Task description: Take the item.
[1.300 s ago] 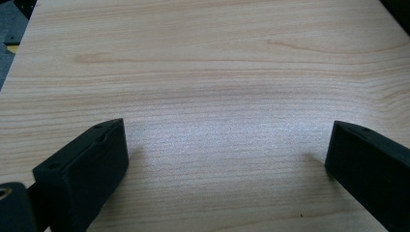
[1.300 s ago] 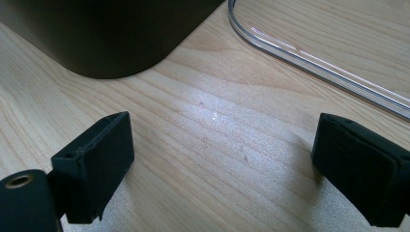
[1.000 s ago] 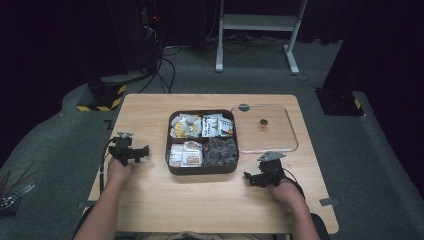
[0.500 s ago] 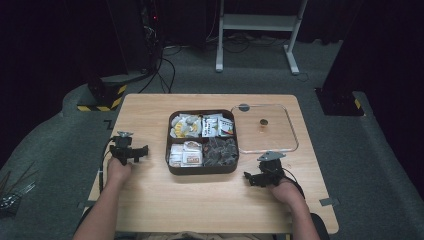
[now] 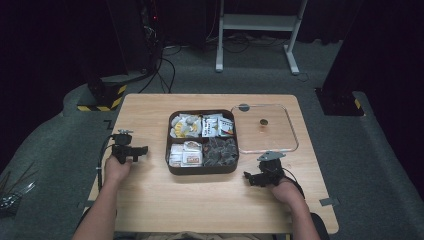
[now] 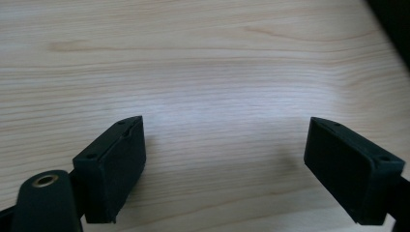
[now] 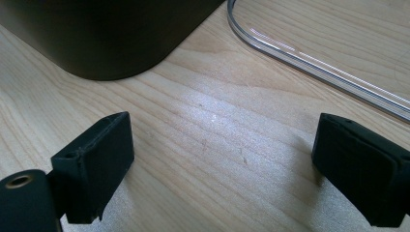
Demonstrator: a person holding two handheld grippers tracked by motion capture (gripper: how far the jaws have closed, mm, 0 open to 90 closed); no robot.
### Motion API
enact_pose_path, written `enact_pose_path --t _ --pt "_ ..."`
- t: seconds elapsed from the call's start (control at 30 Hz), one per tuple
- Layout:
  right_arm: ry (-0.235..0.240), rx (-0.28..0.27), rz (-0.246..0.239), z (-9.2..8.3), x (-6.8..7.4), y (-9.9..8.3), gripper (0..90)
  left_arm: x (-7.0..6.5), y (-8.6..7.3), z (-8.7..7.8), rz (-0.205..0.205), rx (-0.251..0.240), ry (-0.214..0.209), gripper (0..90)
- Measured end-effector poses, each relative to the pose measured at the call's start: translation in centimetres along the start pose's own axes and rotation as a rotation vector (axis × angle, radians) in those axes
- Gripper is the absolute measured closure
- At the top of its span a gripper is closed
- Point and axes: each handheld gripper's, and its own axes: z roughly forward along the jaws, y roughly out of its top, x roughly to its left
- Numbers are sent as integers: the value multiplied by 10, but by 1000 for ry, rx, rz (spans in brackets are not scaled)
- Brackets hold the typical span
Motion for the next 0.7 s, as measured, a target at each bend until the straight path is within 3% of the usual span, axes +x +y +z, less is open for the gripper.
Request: enact_pose_path --t 0.1,0.2,0.6,0.7 --pt "1 -1 -1 0 0 0 77 2 2 -2 -21 0 -43 155" --pt "0 1 1 0 0 0 76 5 2 -8 0 -31 -76 160" --pt "-2 2 2 0 0 0 75 0 12 -21 71 -18 -77 276" --pt "-2 2 2 0 0 0 76 -1 17 -25 54 -18 -136 309"
